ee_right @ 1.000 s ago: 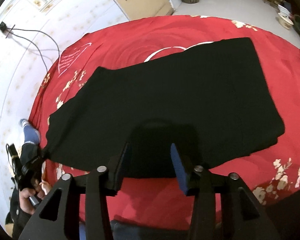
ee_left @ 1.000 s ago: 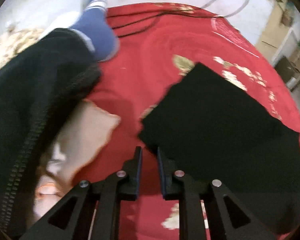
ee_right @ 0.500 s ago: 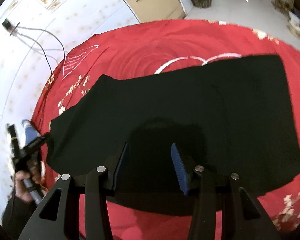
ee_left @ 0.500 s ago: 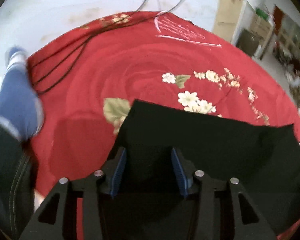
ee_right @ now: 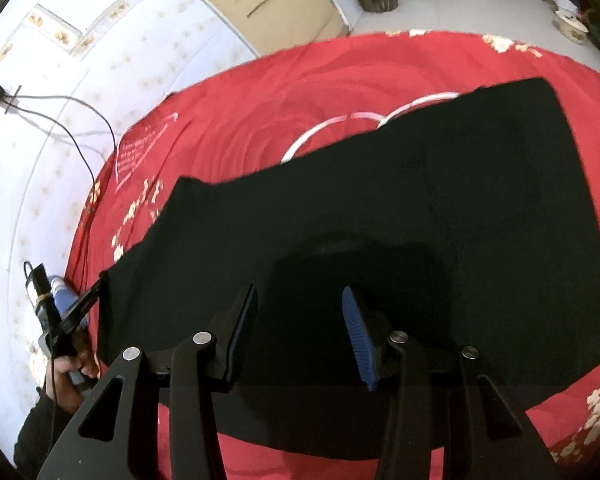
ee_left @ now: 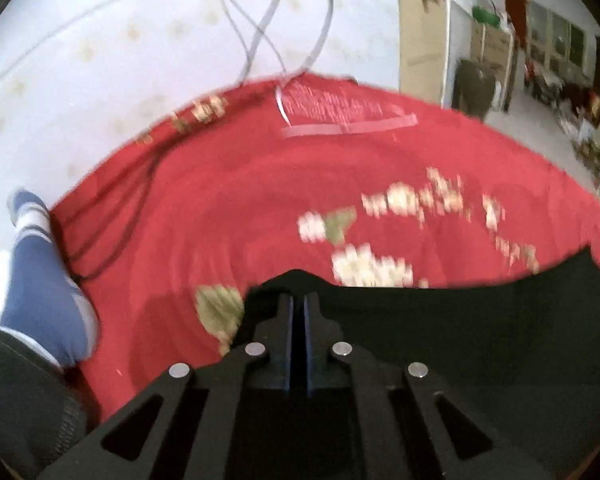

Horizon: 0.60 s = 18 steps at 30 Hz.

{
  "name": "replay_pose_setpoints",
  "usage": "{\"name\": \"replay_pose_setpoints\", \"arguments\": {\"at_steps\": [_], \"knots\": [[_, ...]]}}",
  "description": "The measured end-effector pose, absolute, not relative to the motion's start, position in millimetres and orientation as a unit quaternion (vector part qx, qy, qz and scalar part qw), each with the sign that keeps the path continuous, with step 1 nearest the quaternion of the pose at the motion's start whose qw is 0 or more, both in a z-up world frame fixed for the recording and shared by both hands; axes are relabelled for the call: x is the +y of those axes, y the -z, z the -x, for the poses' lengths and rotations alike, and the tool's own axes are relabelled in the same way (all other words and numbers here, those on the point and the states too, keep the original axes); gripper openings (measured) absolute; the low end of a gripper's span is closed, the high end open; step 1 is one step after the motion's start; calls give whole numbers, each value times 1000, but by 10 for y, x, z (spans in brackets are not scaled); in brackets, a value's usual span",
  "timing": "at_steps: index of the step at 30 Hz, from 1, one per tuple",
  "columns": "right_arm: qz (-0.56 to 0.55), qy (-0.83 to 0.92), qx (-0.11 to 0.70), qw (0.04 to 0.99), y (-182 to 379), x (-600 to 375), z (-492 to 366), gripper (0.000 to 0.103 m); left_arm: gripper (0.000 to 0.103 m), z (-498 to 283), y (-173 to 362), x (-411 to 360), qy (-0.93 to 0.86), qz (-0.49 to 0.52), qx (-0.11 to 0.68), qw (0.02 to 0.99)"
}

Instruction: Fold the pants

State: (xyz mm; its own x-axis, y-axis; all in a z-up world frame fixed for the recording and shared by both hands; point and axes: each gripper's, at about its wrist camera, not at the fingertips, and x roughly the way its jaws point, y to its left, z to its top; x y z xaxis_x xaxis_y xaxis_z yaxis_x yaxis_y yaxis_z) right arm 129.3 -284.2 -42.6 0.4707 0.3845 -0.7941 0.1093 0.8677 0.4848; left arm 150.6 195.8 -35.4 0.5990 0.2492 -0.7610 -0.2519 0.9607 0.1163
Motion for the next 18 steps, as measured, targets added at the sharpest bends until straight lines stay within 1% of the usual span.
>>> {"name": "replay_pose_setpoints", "arguments": {"at_steps": [1, 5, 7, 10, 12, 14, 16, 18], "knots": [[-246, -78, 500, 826, 399, -2872, -1288, 45, 6, -1545, 331, 1969, -135, 4, 424, 895], [-254, -47, 491, 832, 386, -2986, -1279, 45, 7, -1603, 473, 2000, -181, -47, 447, 875], [-257, -32, 492, 831, 397, -3029, -1270, 45, 7, -1551, 516, 2163, -184, -2, 473, 862], [-260, 0, 476, 840, 332, -3120, -1212, 45, 7, -1348, 362, 2218, -202, 31, 459, 865], [-263, 29, 466, 844, 297, -3218, -1165, 45, 7, -1219, 234, 2112, -178, 56, 448, 874], [-273, 53, 475, 835, 347, -3305, -1157, 45, 9, -1113, 166, 1902, -150, 64, 446, 880], [-284, 87, 485, 822, 418, -3411, -1150, 45, 14, -1029, 215, 1646, -114, 57, 458, 880], [-304, 103, 479, 817, 419, -3509, -1116, 45, 15, -948, 305, 1376, -82, 39, 480, 873]]}}
